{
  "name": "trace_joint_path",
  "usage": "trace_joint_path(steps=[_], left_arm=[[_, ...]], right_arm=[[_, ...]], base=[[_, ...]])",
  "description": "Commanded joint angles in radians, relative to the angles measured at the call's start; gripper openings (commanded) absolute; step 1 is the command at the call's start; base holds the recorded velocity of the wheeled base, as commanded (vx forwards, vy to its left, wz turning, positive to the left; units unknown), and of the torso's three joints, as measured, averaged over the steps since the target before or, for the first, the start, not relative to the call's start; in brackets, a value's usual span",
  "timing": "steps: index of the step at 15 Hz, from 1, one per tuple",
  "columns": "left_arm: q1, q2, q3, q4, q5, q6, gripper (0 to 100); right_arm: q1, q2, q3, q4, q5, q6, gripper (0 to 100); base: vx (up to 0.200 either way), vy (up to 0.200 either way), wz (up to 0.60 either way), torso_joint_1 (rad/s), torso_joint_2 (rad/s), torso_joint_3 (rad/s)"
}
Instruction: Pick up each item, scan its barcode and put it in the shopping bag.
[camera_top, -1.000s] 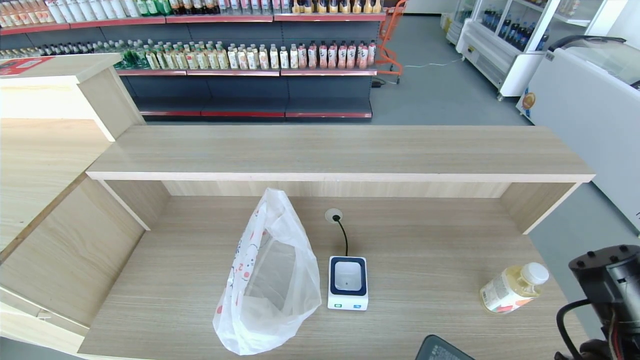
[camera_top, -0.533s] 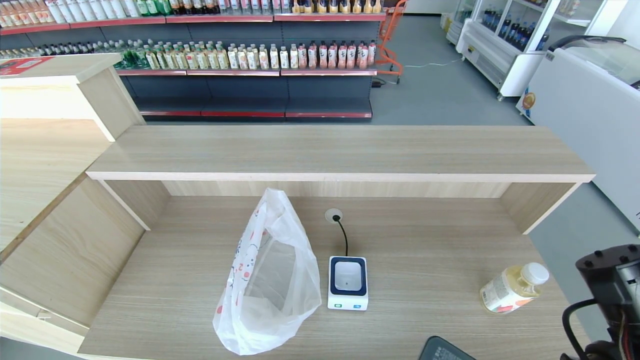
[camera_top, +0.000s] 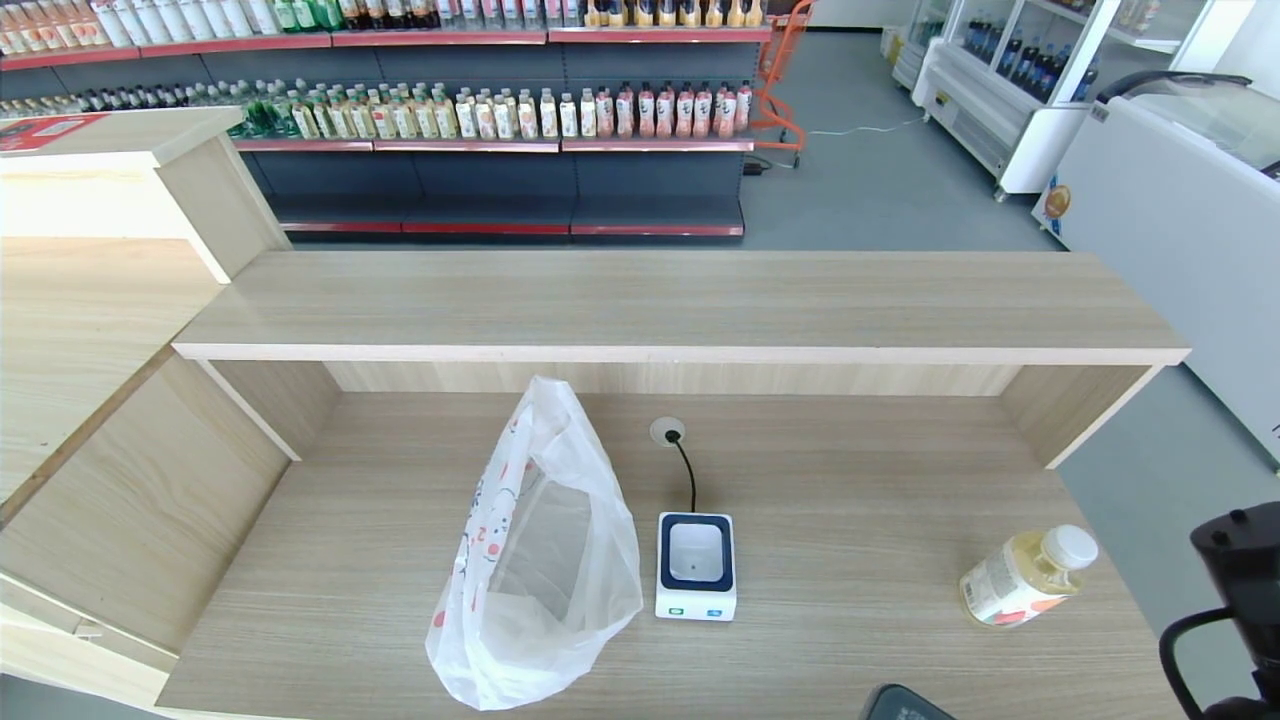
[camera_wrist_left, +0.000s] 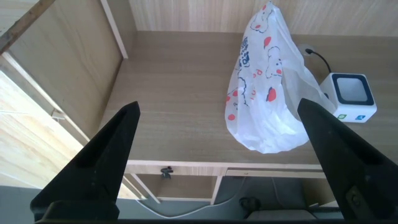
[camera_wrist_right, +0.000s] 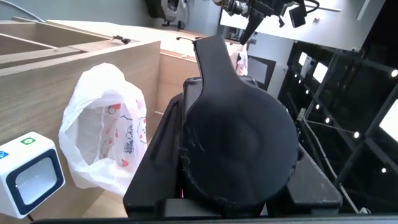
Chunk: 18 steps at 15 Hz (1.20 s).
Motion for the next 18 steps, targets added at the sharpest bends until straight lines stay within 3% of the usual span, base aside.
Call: trace_joint_path(steps=[1,6,12,13,15,17,18], left_arm=[[0.0,0.0,0.0,0.0,0.0,0.0,100],[0.0,0.0,0.0,0.0,0.0,0.0,100],[0.0,0.0,0.0,0.0,0.0,0.0,100],[0.0,0.0,0.0,0.0,0.0,0.0,100],[0.0,0.0,0.0,0.0,0.0,0.0,100],[0.0,0.0,0.0,0.0,0.0,0.0,100],[0.0,0.0,0.0,0.0,0.0,0.0,100]], right_arm=[[-0.001,-0.01,0.004,0.0,0.001,-0.08,0],[-0.067,-0.041,0.011,0.011,-0.001,-0.08,0],[-0.083,-0.038,0.005,0.017,0.001,-0.08,0],[-0.121,-0.041,-0.004,0.011,0.001,-0.021,0],[-0.307,-0.101,-0.025,-0.02,-0.013,0.244,0],[-0.409,-0.18,-0.027,-0.049,-0.087,0.46,0],[-0.422,-0.19,-0.025,-0.075,-0.116,0.654,0]], base=[[0.0,0.0,0.0,0.0,0.0,0.0],[0.0,0.0,0.0,0.0,0.0,0.0],[0.0,0.0,0.0,0.0,0.0,0.0],[0.0,0.0,0.0,0.0,0.0,0.0],[0.0,0.0,0.0,0.0,0.0,0.0],[0.0,0.0,0.0,0.0,0.0,0.0],[0.0,0.0,0.0,0.0,0.0,0.0]])
